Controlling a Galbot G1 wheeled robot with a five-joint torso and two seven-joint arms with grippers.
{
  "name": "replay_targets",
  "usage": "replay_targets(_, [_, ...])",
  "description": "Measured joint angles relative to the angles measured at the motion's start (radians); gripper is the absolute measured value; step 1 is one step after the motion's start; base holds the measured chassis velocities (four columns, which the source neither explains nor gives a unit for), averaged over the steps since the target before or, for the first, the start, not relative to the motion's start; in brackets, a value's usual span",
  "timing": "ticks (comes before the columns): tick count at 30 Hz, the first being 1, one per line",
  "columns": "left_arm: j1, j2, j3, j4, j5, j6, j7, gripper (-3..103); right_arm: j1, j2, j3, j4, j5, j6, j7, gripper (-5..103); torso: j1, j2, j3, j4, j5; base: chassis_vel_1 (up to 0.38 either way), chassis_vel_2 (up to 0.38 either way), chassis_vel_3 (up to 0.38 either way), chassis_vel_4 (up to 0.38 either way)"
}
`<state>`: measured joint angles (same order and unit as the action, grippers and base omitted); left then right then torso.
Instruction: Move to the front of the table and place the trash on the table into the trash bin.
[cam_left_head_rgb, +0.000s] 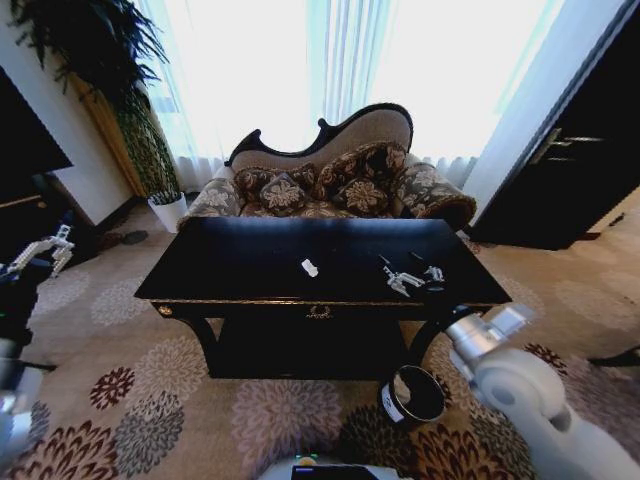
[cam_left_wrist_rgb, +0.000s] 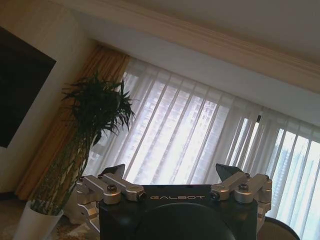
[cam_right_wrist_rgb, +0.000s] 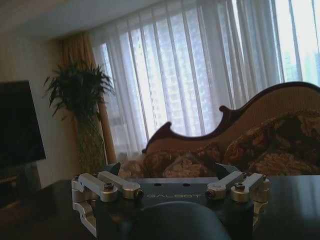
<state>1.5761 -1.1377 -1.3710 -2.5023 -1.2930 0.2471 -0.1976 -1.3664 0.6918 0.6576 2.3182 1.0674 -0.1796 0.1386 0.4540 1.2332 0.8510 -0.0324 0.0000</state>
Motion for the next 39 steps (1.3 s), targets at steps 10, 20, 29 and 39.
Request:
replay_targets(10, [-0.028, 0.046, 0.086, 0.011, 0.015, 0.061, -0.147, 100, 0.072, -0.033, -0.033, -0.041, -0.004, -0.009, 0.015, 100, 0.0, 0.0, 0.0, 0.0, 0.0, 0.0, 0.0, 0.0, 0.0])
replay_targets(20, [-0.032, 0.092, 0.08, 0.039, 0.008, 0.082, -0.187, 100, 0.377, -0.112, -0.352, -0.15, -0.049, -0.002, 0.006, 100, 0.0, 0.0, 0.0, 0.0, -0.0004, 0.0, 0.0, 0.0, 0.0])
replay_targets(29, [-0.028, 0.086, 0.055, 0.036, 0.007, 0.086, -0.189, 100, 0.783, -0.168, -0.776, -0.297, -0.028, 0.021, -0.015, 100, 0.0, 0.0, 0.0, 0.0, -0.0006, 0.0, 0.0, 0.0, 0.0])
replay_targets(39, [-0.031, 0.075, 0.044, 0.039, 0.021, 0.085, -0.184, 100, 1.007, -0.129, -1.006, -0.379, -0.016, -0.042, -0.022, 100, 0.0, 0.0, 0.0, -0.0004, -0.0002, 0.0, 0.0, 0.0, 0.0])
